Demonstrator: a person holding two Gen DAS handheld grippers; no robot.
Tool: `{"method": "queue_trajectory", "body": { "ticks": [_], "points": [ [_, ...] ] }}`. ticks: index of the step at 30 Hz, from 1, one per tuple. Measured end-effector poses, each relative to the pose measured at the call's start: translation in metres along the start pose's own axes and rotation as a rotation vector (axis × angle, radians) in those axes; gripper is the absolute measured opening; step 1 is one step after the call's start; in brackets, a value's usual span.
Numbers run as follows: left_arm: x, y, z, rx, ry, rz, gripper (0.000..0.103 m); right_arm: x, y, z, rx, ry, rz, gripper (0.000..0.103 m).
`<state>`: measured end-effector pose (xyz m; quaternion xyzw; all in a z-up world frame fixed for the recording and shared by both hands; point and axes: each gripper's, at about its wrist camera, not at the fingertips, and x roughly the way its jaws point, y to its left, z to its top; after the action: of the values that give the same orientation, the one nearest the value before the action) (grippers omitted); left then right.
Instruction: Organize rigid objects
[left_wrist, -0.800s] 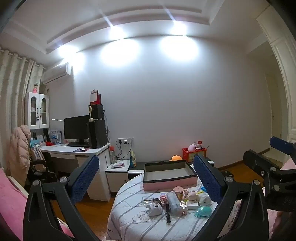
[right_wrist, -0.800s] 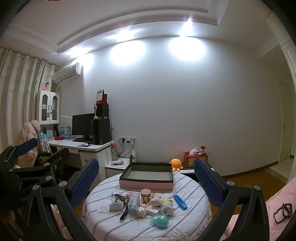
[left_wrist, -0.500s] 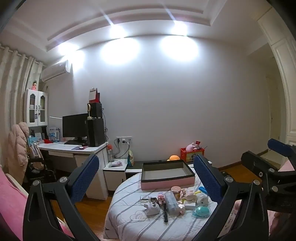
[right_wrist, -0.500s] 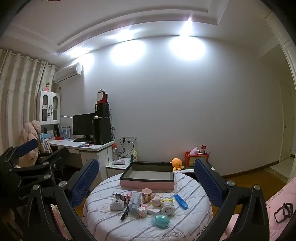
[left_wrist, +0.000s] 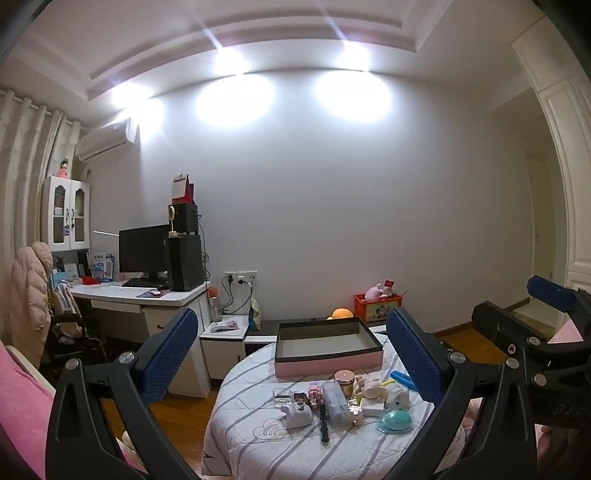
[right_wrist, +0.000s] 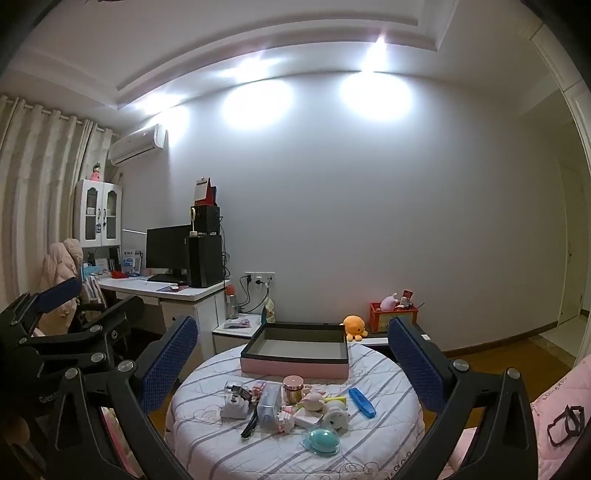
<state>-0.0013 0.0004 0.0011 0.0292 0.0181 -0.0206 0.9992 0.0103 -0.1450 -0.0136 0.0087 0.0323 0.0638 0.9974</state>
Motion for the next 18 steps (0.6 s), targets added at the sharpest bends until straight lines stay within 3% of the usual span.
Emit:
{"method": "queue_trajectory", "body": {
  "ticks": [18],
  "points": [
    [-0.0039, -0.0002, 0.0017, 0.002, -0.013, 0.012, 0.103, 0.0002, 0.0009, 0.0005, 0.004, -0.006, 0.001, 0.103]
  ]
}}
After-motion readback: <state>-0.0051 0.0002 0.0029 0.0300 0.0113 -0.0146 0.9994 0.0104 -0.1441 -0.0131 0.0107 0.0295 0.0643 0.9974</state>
